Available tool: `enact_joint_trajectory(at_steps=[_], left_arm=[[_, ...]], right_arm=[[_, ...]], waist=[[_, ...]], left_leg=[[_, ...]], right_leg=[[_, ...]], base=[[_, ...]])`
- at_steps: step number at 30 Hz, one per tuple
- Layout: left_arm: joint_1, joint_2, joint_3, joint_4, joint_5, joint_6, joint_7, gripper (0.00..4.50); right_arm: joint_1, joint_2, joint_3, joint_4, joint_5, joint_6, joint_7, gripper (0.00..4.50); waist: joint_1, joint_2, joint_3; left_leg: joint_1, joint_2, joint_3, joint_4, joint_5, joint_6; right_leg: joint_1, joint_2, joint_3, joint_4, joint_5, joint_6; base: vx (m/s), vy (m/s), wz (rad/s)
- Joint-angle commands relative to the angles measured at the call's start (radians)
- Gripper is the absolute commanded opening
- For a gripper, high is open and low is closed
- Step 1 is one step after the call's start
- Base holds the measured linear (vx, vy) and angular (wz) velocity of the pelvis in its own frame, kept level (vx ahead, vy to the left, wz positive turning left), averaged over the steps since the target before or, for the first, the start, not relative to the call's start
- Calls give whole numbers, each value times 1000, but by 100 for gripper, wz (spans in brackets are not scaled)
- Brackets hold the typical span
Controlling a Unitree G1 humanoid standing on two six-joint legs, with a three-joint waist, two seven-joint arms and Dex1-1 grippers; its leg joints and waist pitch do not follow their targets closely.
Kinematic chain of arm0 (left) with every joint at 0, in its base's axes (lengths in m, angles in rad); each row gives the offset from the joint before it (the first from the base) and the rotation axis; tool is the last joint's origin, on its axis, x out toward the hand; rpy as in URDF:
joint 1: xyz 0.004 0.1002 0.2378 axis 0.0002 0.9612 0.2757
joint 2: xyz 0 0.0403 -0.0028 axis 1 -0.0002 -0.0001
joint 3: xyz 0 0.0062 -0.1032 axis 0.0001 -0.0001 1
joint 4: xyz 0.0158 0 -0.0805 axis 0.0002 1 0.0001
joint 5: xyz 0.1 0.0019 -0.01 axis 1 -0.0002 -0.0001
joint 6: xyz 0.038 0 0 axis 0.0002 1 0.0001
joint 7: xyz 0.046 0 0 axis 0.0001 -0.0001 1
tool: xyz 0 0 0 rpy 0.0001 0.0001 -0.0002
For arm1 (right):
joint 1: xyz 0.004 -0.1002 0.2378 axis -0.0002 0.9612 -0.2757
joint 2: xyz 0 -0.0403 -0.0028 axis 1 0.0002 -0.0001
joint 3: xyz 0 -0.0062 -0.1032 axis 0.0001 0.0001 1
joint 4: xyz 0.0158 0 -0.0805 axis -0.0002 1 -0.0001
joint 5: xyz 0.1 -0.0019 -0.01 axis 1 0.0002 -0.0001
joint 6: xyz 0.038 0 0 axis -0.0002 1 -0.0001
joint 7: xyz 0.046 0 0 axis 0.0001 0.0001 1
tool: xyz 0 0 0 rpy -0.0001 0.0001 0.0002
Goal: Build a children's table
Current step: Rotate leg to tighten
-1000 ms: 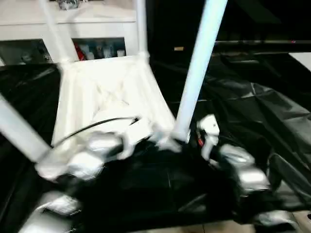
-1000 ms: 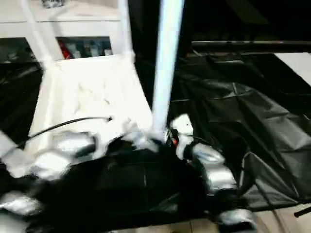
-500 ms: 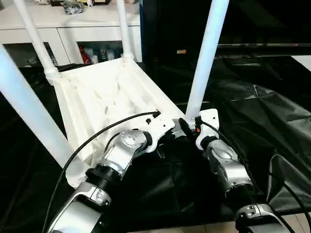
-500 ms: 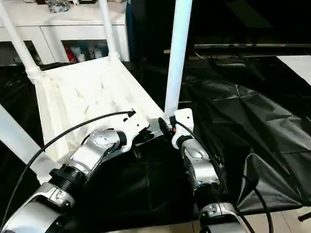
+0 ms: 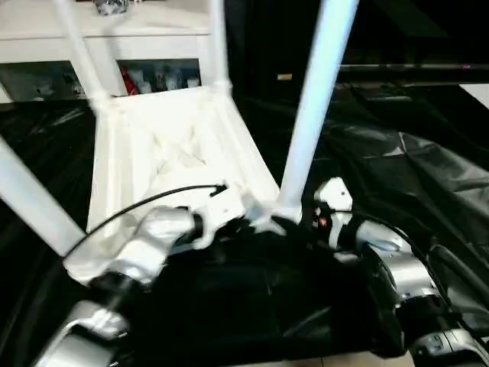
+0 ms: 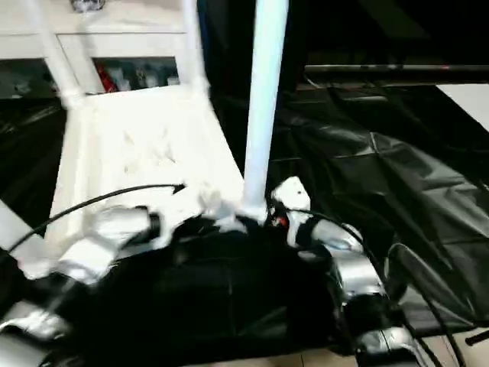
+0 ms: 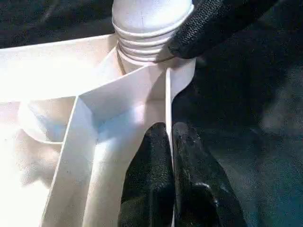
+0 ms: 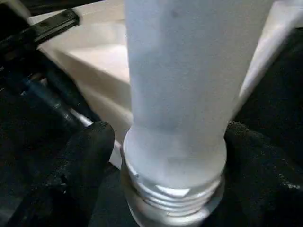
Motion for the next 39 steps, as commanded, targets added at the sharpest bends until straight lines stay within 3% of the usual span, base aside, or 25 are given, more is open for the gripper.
enact_joint_trajectory(at_steps=[1, 5, 7, 11, 13, 23, 27, 31, 32, 33, 35, 37, 39], left_arm=[[29, 4, -6, -7, -39, -25, -49, 0], [42, 16, -3, -17, -51, -30, -74, 0], [45, 18, -2, -24, -53, -23, -79, 0], [49, 24, 0, -34, -55, -14, -85, 0], [49, 25, 2, -31, -55, -17, -87, 0], [44, 10, 3, -3, -19, 6, -29, 0], [25, -51, 13, 34, 1, 45, 72, 0], [-52, -210, 20, 148, 49, 148, 313, 0], [-54, -212, 20, 150, 49, 149, 316, 0], [-71, -239, 24, 178, 57, 155, 361, 0], [-99, -275, 32, 222, 68, 159, 426, 0], [-112, -291, 35, 243, 76, 148, 449, 0], [-115, -295, 36, 248, 79, 140, 446, 0]], right_arm=[[1, 0, 26, -19, 5, 12, 34, 381], [-15, 14, 32, 9, -4, -2, 21, 381], [-19, 18, 36, 14, -7, -2, 20, 356], [-23, 23, 37, 19, -11, 2, 32, 335], [-27, 22, 37, 23, -12, 1, 31, 301], [-26, 27, 25, 46, -24, -10, -17, 274], [-31, 68, -8, 98, -59, -9, -186, 274], [-47, 226, -83, 173, -90, 61, -600, 274], [-47, 228, -83, 174, -91, 61, -605, 274], [-55, 253, -85, 189, -99, 76, -663, 274], [-75, 282, -61, 219, -124, 80, -702, 274], [-91, 290, -36, 234, -147, 55, -695, 274], [-96, 299, -48, 237, -137, 46, -689, 274]], waist=[[-1, -25, -59], [2, -23, -58], [2, -21, -57], [3, -21, -59], [3, -23, -60], [3, -24, -60], [-2, -25, -53], [-10, -25, -46], [-10, -23, -44], [-10, -22, -44], [-9, -18, -45], [-8, -19, -48], [-7, -18, -49]], left_leg=[[8, 43, -14, -59, -132, 103], [11, 44, -10, -60, -149, 97], [12, 45, -10, -61, -150, 88], [12, 44, -9, -59, -133, 88], [10, 43, -7, -56, -118, 96], [10, 43, -7, -55, -118, 96], [14, 42, -7, -60, -165, 62], [22, 38, -11, -69, -244, 9], [31, 38, -12, -70, -274, -1], [29, 37, -15, -71, -291, -1], [35, 36, -14, -71, -307, 1], [29, 34, -17, -72, -306, 7], [25, 35, -17, -73, -294, 15]], right_leg=[[44, -63, 38, -64, -77, -242], [39, -66, 40, -67, -115, -238], [38, -67, 40, -66, -127, -234], [40, -67, 41, -62, -100, -231], [41, -66, 41, -60, -73, -234], [41, -65, 40, -59, -78, -237], [35, -66, 42, -72, -180, -218], [27, -68, 45, -89, -353, -169], [22, -67, 45, -98, -397, -157], [27, -70, 44, -100, -420, -148], [20, -67, 46, -106, -419, -136], [26, -68, 45, -105, -411, -127], [28, -69, 45, -103, -390, -125]], base=[[0, 0, 0], [0, 0, 0], [0, 0, 0], [0, 0, 0], [0, 0, 0], [0, 0, 0], [0, 0, 0], [0, 0, 0], [0, 0, 0], [0, 0, 0], [0, 0, 0], [0, 0, 0], [0, 0, 0]])
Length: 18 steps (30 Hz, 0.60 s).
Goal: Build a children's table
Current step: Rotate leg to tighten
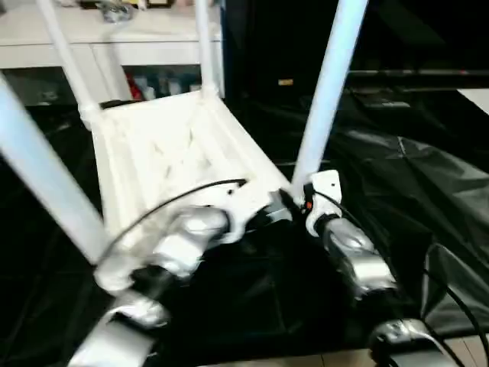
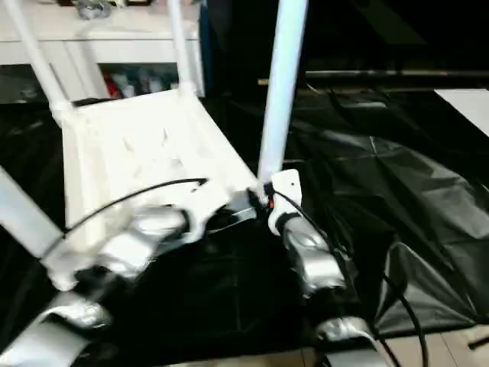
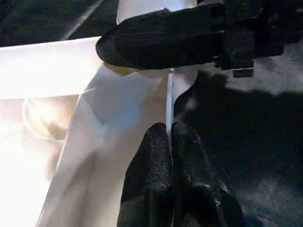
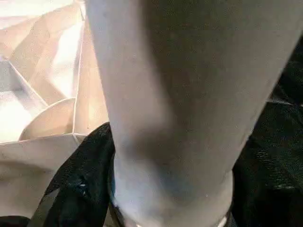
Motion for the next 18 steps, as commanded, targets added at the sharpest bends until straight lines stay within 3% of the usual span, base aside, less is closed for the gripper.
enact_joint_trajectory(at_steps=[1, 3, 6, 7, 9, 14, 18], left_arm=[[10, -32, 30, 52, -9, -17, 85, 0], [17, -21, 31, 39, -12, -23, 62, 0], [44, 37, 27, -9, -31, -39, -20, 0], [48, 49, 28, -13, -33, -43, -33, 0], [62, 88, 25, -32, -41, -67, -91, 0], [97, 186, 25, -89, -82, -135, -256, 0], [126, 234, 17, -143, -119, -144, -367, 0]], right_arm=[[17, 60, 40, 30, 1, -9, 55, 274], [23, 58, 39, 13, 15, -28, 99, 329], [43, 23, 66, -51, 55, -33, 252, 343], [46, 13, 70, -62, 65, -23, 280, 351], [56, -37, 99, -107, 70, -1, 373, 377], [90, -167, 144, -206, 102, 29, 615, 377], [100, -215, 142, -235, 112, 29, 701, 377]], waist=[[-5, -24, -43], [-3, -25, -44], [-2, -28, -43], [-9, -30, -42], [-14, -31, -42], [-13, -32, -44], [-12, -32, -52]], left_leg=[[9, 39, -25, -75, -279, 23], [9, 40, -26, -75, -275, 31], [1, 42, -27, -76, -271, 48], [-7, 40, -29, -79, -261, 51], [-3, 39, -29, -77, -264, 51], [-3, 43, -25, -73, -230, 66], [-8, 46, -22, -66, -149, 87]], right_leg=[[17, -63, 38, -100, -359, -137], [18, -64, 37, -98, -350, -141], [23, -65, 36, -97, -335, -144], [29, -64, 33, -94, -337, -141], [26, -65, 32, -100, -373, -140], [24, -66, 36, -99, -358, -148], [30, -61, 33, -73, -165, -207]], base=[[0, 0, 0], [0, 0, 0], [0, 0, 0], [0, 0, 0], [0, 0, 0], [0, 0, 0], [0, 0, 0]])
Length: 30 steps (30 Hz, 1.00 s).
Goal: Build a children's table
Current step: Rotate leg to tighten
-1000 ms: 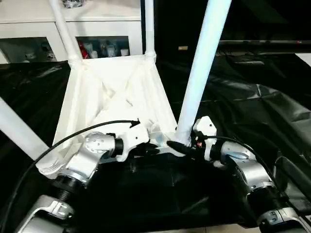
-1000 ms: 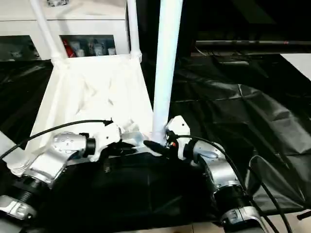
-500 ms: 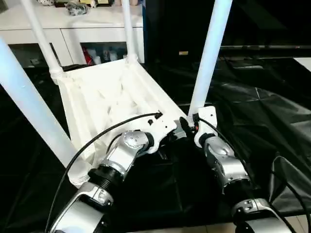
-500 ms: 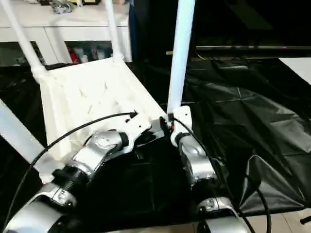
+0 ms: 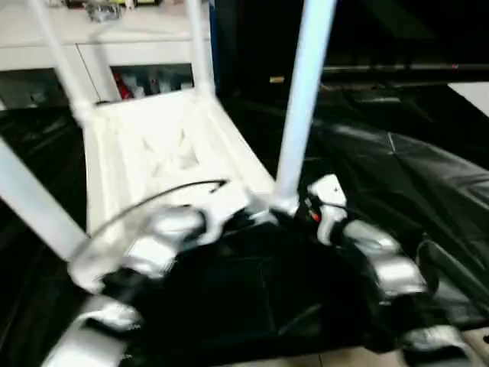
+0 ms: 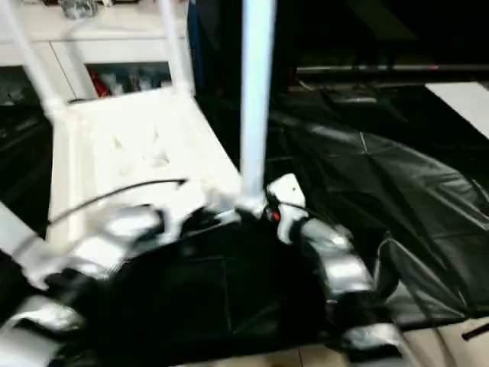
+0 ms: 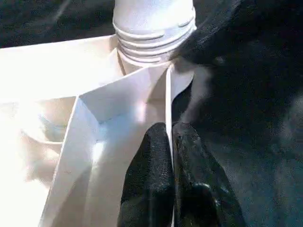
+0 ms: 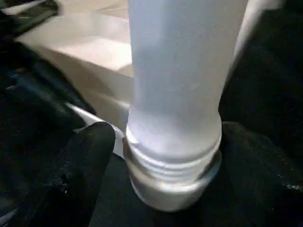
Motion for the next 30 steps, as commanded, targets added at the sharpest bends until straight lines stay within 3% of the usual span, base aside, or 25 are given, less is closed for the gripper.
enact_joint_trajectory(at_steps=[1, 2, 9, 14, 20, 27, 30], left_arm=[[30, 8, -21, -21, -37, -14, -75, 0], [40, 22, -26, -38, -44, -9, -99, 0], [76, 42, -28, -86, -72, 1, -152, 0], [75, 46, -26, -79, -61, 1, -145, 0], [73, 49, -18, -81, -55, 4, -150, 0], [76, 48, -23, -78, -48, 7, -146, 0], [47, -12, -9, -19, -9, 53, -12, 0]], right_arm=[[4, 1, 23, -35, 22, 5, 62, 377], [1, -7, 21, -38, 29, 8, 82, 377], [-15, -21, 34, -26, 40, 14, 140, 377], [-21, -20, 51, 6, 13, -6, 152, 335], [-28, -21, 44, 22, 16, -11, 149, 288], [-22, -17, 41, 29, 7, -11, 139, 278], [-22, 33, -1, 105, -37, -25, -69, 277]], waist=[[8, -23, -55], [10, -27, -56], [22, -25, -58], [26, -29, -55], [26, -28, -56], [26, -27, -59], [21, -25, -52]], left_leg=[[3, 41, -19, -55, -144, 91], [4, 42, -17, -52, -134, 99], [5, 46, -14, -48, -102, 113], [5, 44, -12, -47, -123, 99], [6, 43, -12, -46, -111, 98], [5, 43, -13, -43, -98, 103], [8, 40, -11, -47, -122, 84]], right_leg=[[41, -65, 39, -75, -155, -209], [41, -64, 40, -71, -127, -223], [39, -63, 39, -55, -33, -257], [39, -67, 41, -60, -80, -242], [40, -65, 41, -57, -61, -242], [43, -65, 40, -53, -36, -248], [36, -64, 41, -63, -81, -246]], base=[[0, 0, 0], [0, 0, 0], [0, 0, 0], [0, 0, 0], [0, 0, 0], [0, 0, 0], [0, 0, 0]])
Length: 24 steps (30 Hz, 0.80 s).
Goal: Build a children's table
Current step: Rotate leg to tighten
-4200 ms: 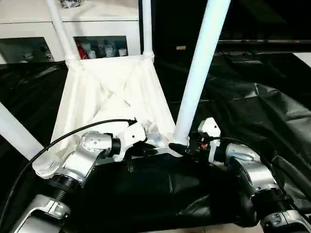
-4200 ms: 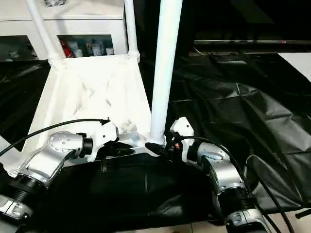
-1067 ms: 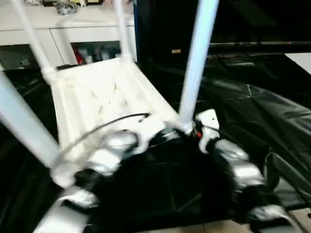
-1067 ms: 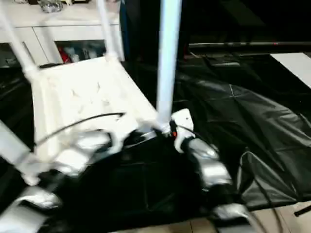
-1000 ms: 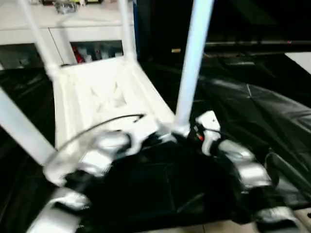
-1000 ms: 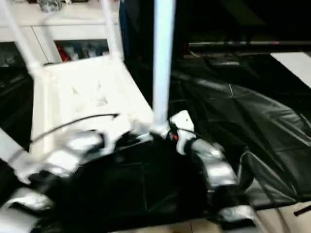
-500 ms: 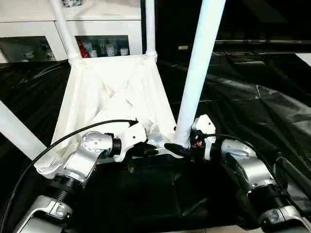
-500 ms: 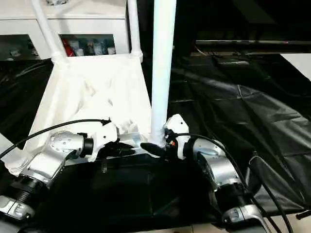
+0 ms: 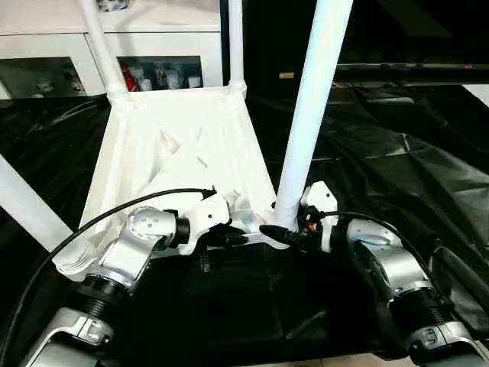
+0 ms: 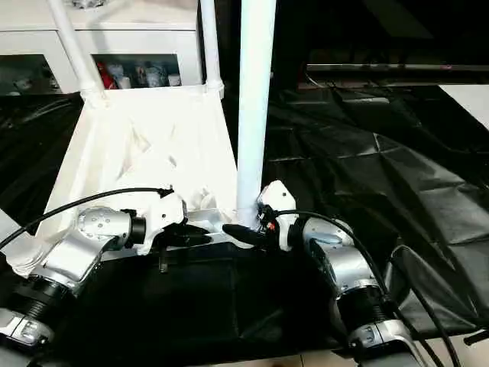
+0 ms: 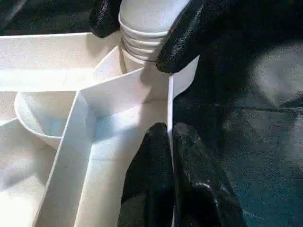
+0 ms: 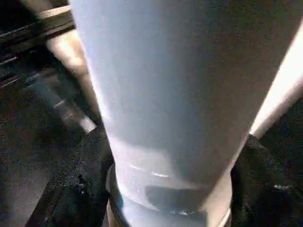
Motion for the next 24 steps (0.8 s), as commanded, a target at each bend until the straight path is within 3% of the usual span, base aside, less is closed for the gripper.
enact_joint_trajectory(at_steps=[1, 2, 4, 6, 8, 9, 10, 13, 14, 15, 16, 17, 18, 21, 24], left_arm=[[16, -40, -4, 52, 1, 29, 72, 0], [5, -58, -1, 68, 8, 37, 103, 0], [-12, -84, 4, 92, 18, 45, 152, 0], [-63, -165, 22, 167, 35, 77, 290, 0], [-90, -204, 24, 213, 50, 75, 359, 0], [-108, -231, 25, 240, 56, 76, 397, 0], [-117, -245, 25, 254, 59, 75, 416, 0], [-148, -299, 14, 298, 80, 63, 462, 0], [-147, -299, 5, 295, 85, 55, 454, 0], [-148, -300, 2, 299, 90, 48, 451, 0], [-146, -296, 0, 296, 91, 44, 441, 0], [-141, -289, 1, 290, 90, 40, 431, 0], [-136, -280, 1, 283, 89, 33, 418, 0], [-130, -262, 3, 276, 87, 23, 396, 0], [-104, -204, 7, 244, 66, 1, 298, 0]], right_arm=[[0, 14, -19, 59, -41, 5, -110, 277], [-2, 29, -28, 76, -50, 5, -166, 277], [-5, 52, -44, 96, -56, 8, -241, 277], [-10, 132, -104, 138, -52, 36, -459, 276], [-9, 173, -121, 142, -46, 59, -533, 276], [-13, 199, -126, 151, -44, 67, -573, 276], [-18, 212, -126, 158, -45, 66, -589, 276], [-50, 240, -72, 194, -100, 18, -613, 276], [-54, 244, -77, 193, -89, 13, -601, 276], [-58, 250, -86, 194, -80, 10, -600, 276], [-59, 252, -94, 187, -66, 2, -581, 276], [-59, 247, -93, 179, -64, -8, -559, 332], [-56, 240, -89, 169, -63, -22, -535, 346], [-54, 228, -85, 153, -64, -29, -507, 353], [-40, 162, -54, 93, -43, -19, -337, 366]], waist=[[-1, -19, -52], [-3, -20, -50], [-6, -16, -45], [-12, -16, -39], [-13, -19, -43], [-11, -11, -42], [-9, -16, -43], [-7, -8, -46], [-6, -12, -48], [-4, -10, -49], [-5, -13, -49], [-3, -13, -50], [-4, -13, -50], [-4, -14, -48], [-7, -18, -46]], left_leg=[[16, 40, -16, -64, -140, 65], [17, 38, -18, -67, -174, 45], [23, 40, -20, -71, -226, 23], [35, 39, -23, -79, -297, -15], [35, 39, -28, -81, -302, -23], [39, 38, -26, -81, -303, -17], [41, 37, -25, -79, -316, -14], [35, 35, -27, -81, -299, -10], [31, 34, -27, -80, -289, -1], [28, 33, -28, -81, -280, 12], [26, 33, -27, -80, -273, 19], [25, 33, -27, -81, -266, 31], [24, 33, -27, -80, -264, 39], [20, 34, -29, -82, -270, 47], [17, 36, -31, -83, -283, 51]], right_leg=[[41, -63, 38, -69, -114, -240], [44, -64, 38, -76, -183, -223], [37, -64, 40, -87, -272, -201], [28, -64, 42, -100, -389, -172], [34, -66, 41, -101, -401, -159], [27, -65, 44, -105, -388, -157], [25, -64, 44, -108, -391, -154], [31, -65, 42, -105, -364, -150], [34, -65, 41, -104, -339, -151], [36, -67, 41, -102, -322, -151], [38, -67, 41, -102, -313, -151], [38, -68, 40, -101, -303, -153], [39, -69, 39, -101, -303, -156], [39, -71, 37, -103, -326, -155], [42, -72, 35, -106, -363, -144]], base=[[0, 0, 0], [0, 0, 0], [0, 0, 0], [0, 0, 0], [0, 0, 0], [0, 0, 0], [0, 0, 0], [0, 0, 0], [0, 0, 0], [0, 0, 0], [0, 0, 0], [0, 0, 0], [0, 0, 0], [0, 0, 0], [0, 0, 0]])
